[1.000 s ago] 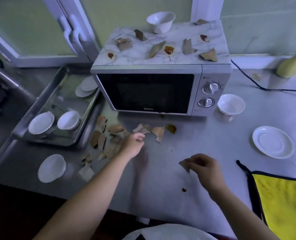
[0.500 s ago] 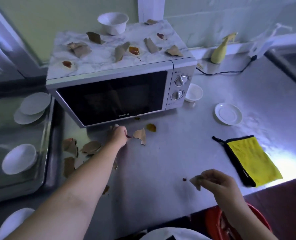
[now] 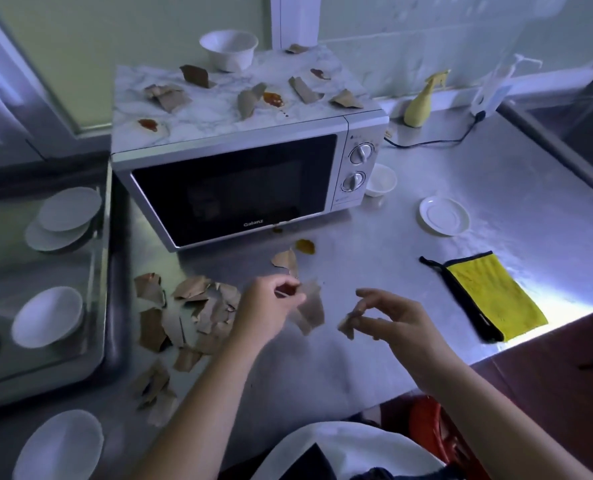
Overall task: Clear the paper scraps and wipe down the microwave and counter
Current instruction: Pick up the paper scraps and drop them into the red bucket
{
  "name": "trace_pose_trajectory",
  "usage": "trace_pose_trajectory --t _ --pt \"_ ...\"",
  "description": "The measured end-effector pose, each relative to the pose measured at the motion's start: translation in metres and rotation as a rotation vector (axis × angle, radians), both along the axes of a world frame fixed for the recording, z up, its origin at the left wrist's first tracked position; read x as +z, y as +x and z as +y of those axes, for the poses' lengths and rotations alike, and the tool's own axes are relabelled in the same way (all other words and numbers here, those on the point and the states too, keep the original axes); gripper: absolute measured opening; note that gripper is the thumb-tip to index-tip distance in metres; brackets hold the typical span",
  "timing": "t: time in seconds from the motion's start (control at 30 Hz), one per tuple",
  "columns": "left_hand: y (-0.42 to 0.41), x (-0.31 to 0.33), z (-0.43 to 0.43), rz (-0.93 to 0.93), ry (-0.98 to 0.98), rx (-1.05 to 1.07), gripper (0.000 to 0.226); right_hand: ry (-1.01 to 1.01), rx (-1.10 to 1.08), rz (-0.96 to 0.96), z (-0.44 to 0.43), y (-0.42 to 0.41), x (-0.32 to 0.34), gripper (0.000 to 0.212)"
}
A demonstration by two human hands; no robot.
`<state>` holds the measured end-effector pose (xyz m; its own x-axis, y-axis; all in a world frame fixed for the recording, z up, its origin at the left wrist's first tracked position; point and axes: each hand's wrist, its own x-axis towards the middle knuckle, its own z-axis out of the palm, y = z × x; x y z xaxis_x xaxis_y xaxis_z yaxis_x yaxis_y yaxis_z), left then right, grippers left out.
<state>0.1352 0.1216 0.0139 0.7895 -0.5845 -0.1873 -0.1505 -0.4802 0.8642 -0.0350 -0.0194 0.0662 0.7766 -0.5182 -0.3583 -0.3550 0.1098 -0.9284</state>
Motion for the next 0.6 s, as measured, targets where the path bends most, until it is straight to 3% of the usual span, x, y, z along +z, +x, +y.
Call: trace_pose_trajectory --t 0.23,0.37,0.5,0.6 --pt "-0.048 0.009 0.012 0.384 -0.272 0.037 0.018 -0.002 -0.008 -0.006 0.012 0.016 -0.010 0.013" --pt "-0.048 0.004 0.010 0.572 -0.300 -0.020 0.011 -0.034 -0.009 0.024 0.004 0.008 -0.014 0.022" --pt "-0.042 0.003 0.000 0.652 -0.271 -0.163 0.026 -0.010 -0.033 0.058 -0.011 -0.008 -0.017 0.025" --pt "-0.022 -0.007 -0.018 0.577 -0.254 -0.010 0.012 -0.026 -0.089 0.092 -0.024 -0.026 -0.021 0.032"
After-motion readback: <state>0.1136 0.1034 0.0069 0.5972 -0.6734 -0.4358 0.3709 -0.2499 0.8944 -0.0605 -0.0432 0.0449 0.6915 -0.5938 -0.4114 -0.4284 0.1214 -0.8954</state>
